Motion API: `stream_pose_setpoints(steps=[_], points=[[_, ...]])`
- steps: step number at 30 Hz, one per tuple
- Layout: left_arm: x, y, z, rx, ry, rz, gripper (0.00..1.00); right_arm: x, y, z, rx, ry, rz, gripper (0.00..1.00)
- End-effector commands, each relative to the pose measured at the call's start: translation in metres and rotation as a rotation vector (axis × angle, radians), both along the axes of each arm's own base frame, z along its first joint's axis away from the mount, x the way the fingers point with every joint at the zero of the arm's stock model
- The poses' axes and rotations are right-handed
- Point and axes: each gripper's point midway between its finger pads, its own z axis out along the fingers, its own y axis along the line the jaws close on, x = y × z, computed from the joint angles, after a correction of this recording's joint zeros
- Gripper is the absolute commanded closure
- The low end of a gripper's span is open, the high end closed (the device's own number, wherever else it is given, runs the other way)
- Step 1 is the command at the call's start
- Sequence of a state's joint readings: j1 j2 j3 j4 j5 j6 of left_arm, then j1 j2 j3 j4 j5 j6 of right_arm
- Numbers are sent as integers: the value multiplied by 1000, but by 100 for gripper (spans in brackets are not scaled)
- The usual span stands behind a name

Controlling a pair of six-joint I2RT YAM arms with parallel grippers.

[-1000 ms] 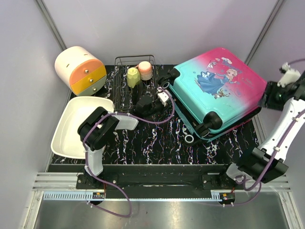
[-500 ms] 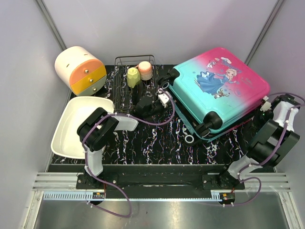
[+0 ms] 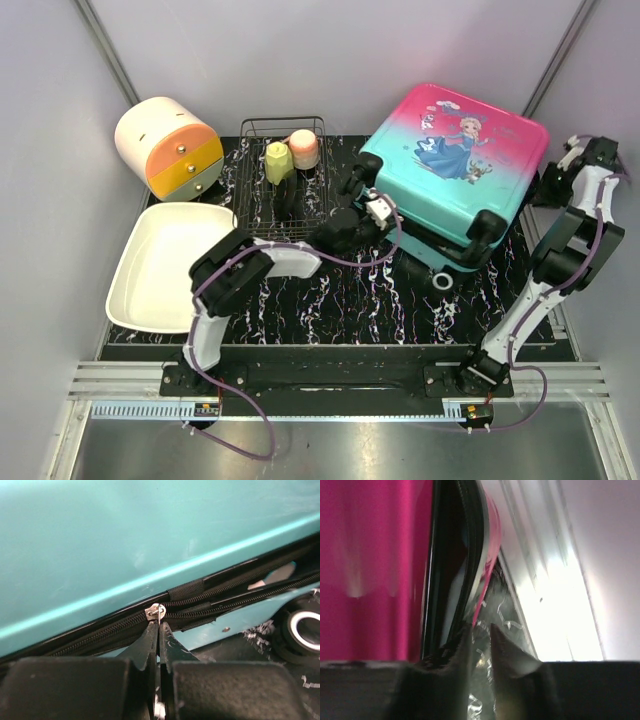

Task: Open, take out, and arrange the luggage

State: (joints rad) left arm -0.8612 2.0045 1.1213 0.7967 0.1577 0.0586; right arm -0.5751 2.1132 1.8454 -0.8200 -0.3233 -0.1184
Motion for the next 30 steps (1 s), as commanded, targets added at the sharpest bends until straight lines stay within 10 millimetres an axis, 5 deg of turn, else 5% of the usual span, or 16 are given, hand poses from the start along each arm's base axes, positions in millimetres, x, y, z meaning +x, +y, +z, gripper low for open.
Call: stream_pose_setpoints(steps=[1,2,4,5,7,8,12,16,18,22,30], points=[[2,-50,89,-254,-94,-2,100,40,5,83,-67,-214,53,58],[3,-55,95,-263,-105,-5,100,30,8,105,-94,-235,53,49],[0,-62,89,-256,-102,-10,100,7,17,111,-102,-204,38,29],[0,-65,90,-258,-107,-12,100,-8,19,136,-152,-227,23,25],[-1,-69,85,-250,-107,1,100,-33,28,144,-175,-191,24,15],[-1,-71,85,-249,-106,6,100,-48,35,164,-203,-208,27,10],[2,-71,80,-246,-96,37,100,-99,69,188,-185,-175,93,6],[3,-61,79,-248,-97,80,100,-151,113,165,-41,-47,138,1],[-1,-56,71,-238,-90,80,100,-162,129,164,-11,-52,150,0],[-7,-48,67,-231,-87,80,100,-170,155,145,13,14,179,0],[-11,-36,59,-229,-94,114,100,-160,159,119,-42,96,194,0]])
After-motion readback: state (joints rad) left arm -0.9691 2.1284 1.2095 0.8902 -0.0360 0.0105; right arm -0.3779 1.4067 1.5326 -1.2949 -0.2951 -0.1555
